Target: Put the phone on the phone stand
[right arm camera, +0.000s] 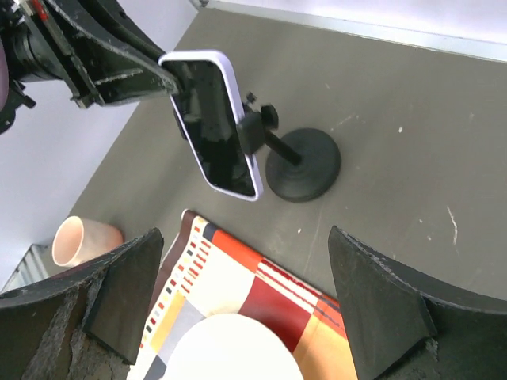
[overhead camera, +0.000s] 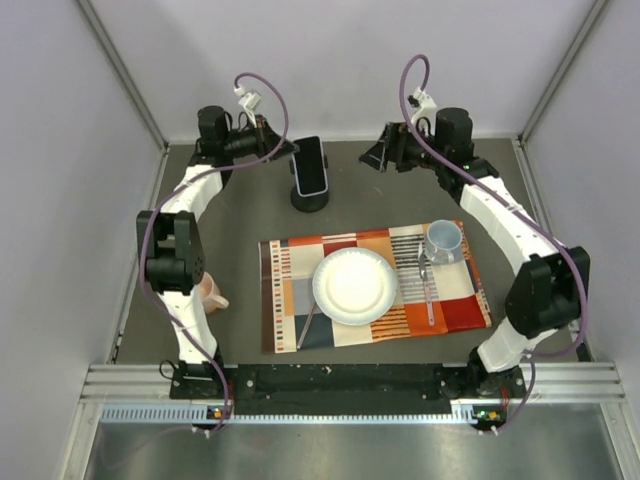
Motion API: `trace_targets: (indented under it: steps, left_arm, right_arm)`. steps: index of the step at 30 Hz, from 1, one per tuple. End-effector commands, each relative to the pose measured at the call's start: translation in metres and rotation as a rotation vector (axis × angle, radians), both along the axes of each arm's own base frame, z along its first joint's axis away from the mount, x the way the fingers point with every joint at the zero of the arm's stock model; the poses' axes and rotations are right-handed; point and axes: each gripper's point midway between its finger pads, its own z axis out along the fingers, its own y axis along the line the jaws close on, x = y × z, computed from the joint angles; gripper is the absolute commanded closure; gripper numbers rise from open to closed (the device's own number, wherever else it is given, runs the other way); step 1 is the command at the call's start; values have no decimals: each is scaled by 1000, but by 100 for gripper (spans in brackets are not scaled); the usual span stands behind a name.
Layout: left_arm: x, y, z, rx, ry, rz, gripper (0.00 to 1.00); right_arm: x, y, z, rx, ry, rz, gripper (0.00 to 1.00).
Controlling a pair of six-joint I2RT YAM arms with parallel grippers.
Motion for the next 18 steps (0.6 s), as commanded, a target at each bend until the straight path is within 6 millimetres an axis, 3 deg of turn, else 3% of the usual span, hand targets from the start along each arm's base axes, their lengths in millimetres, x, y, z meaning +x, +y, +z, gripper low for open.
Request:
trace_targets:
  steps: [1, 3, 5, 8, 13, 18]
  left_arm:
    - [12, 33, 53, 4, -183, 93, 100]
    - [17, 36, 55, 1, -184, 90, 100]
    - [28, 59, 50, 4, -167, 121, 100]
    - [39, 69, 52, 17, -173, 136, 100]
    - [48, 82, 48, 22, -164, 143, 100]
    - [48, 87, 48, 13, -166, 121, 100]
  right_arm:
    - [-15, -12, 24, -34, -112, -99, 15]
    - [-28, -13, 26, -32, -119, -79, 15]
    - [-39, -11, 25, -26, -109, -58, 15]
    - [-59, -8, 23, -25, -116, -21, 15]
    - [-85, -2, 5, -41, -99, 26, 15]
    - [-99, -1, -8, -44, -69, 57, 15]
